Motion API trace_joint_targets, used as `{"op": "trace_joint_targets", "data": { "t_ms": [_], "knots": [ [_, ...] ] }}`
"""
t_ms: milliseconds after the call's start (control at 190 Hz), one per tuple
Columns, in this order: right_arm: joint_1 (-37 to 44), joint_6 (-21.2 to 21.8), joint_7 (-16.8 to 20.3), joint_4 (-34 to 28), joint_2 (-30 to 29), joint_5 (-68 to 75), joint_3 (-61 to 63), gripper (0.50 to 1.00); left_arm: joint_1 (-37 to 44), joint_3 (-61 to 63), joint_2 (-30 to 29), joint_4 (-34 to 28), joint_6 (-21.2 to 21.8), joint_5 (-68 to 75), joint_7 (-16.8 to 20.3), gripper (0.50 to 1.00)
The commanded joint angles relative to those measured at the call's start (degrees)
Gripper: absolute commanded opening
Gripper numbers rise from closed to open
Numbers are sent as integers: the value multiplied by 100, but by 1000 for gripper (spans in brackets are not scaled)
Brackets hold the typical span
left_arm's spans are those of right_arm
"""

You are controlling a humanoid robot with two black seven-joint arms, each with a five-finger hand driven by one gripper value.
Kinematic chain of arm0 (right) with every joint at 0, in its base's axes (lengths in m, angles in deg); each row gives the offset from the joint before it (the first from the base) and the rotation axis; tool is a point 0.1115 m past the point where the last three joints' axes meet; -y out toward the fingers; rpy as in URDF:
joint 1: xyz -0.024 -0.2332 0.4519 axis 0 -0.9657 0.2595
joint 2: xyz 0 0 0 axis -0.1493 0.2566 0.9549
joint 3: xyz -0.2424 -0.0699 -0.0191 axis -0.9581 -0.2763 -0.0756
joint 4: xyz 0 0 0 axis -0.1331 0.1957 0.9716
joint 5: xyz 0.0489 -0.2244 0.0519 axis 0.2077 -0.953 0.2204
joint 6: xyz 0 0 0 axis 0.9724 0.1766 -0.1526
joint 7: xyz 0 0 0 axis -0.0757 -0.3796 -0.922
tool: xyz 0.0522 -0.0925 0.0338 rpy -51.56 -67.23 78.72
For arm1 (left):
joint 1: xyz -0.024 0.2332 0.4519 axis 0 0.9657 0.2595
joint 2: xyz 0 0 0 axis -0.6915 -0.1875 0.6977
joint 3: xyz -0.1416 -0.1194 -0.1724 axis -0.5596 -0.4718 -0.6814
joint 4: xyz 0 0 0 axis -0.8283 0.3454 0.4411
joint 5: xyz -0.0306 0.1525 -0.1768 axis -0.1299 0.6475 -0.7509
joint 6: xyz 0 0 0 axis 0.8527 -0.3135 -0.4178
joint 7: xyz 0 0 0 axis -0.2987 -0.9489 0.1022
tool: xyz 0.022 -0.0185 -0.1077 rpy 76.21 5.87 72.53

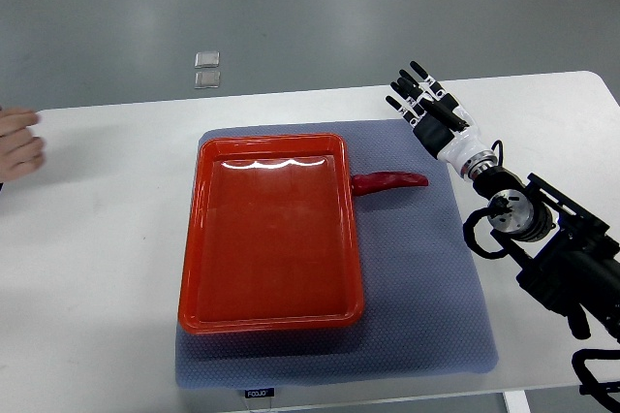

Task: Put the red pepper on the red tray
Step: 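Move the right hand over the red pepper beside the tray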

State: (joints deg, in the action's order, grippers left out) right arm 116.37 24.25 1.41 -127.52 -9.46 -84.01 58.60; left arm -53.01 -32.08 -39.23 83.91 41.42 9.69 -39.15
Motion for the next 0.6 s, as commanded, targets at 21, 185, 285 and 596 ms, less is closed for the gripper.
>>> {"op": "trace_joint_targets", "data": {
  "t_ms": [21, 185, 285, 596],
  "knots": [
    [19, 31, 2, 0, 25, 0, -108, 909, -1, 0, 0, -8, 0, 0, 1, 1000],
    [257, 57, 10, 9, 42, -220, -345, 909, -1, -9, 0, 0, 0, 0, 9, 1000],
    [520, 75, 19, 9, 245, -730, -512, 909, -1, 0, 0, -8, 9, -9, 1, 1000],
    [2138, 558, 221, -255, 1519, -4342, -2964, 909, -1, 0, 0, -17, 9, -9, 1, 1000]
  ]
}}
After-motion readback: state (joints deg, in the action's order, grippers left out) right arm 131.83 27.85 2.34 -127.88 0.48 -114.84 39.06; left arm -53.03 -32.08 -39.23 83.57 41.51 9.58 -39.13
